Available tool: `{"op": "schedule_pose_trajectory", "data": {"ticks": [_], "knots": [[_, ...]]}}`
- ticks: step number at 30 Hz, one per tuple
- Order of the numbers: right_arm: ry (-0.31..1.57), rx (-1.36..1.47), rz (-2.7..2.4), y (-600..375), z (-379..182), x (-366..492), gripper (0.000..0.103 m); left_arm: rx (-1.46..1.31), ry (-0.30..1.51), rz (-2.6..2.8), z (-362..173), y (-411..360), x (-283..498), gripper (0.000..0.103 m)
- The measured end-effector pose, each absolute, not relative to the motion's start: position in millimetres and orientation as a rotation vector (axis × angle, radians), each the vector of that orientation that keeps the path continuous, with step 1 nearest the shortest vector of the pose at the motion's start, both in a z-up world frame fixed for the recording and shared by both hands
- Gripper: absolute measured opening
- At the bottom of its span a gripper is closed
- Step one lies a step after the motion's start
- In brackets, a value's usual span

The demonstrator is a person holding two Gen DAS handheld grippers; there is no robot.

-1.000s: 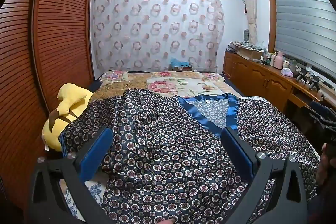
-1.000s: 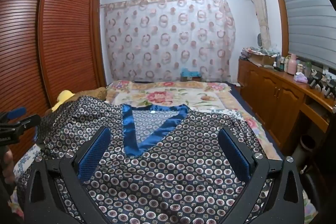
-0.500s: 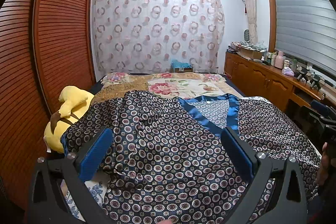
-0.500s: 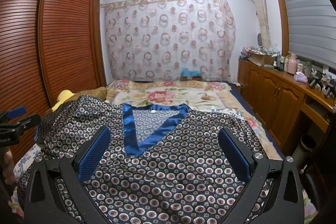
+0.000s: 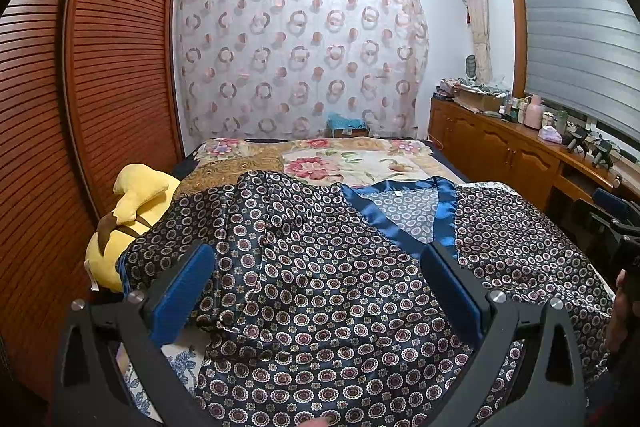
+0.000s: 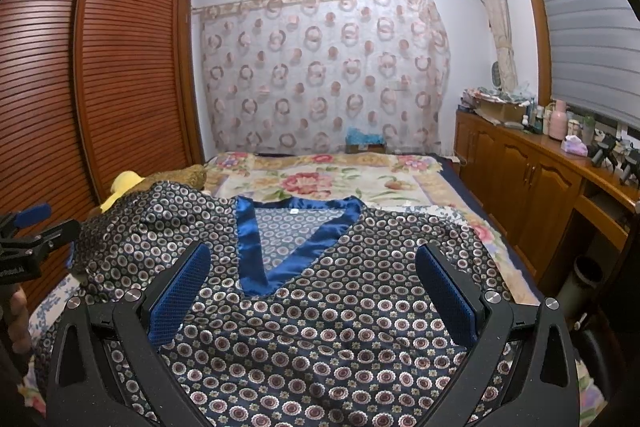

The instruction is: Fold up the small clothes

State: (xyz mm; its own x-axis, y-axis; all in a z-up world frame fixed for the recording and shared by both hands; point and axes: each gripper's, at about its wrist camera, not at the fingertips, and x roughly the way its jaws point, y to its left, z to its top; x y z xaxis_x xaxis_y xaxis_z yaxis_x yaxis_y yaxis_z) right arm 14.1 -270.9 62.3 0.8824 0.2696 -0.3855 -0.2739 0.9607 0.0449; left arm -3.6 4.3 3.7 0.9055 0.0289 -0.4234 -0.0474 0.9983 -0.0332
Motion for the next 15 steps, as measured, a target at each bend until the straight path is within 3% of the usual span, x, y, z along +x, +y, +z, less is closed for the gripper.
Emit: {"op": "schedule_pose_trajectory", "data": {"ticks": [15], "knots": [[0.402,-0.01,0.285,-266.7,61.9,15.7,0.103,-0.04,0.434,0.042,2.0,4.3,-3.5,0.103]]}}
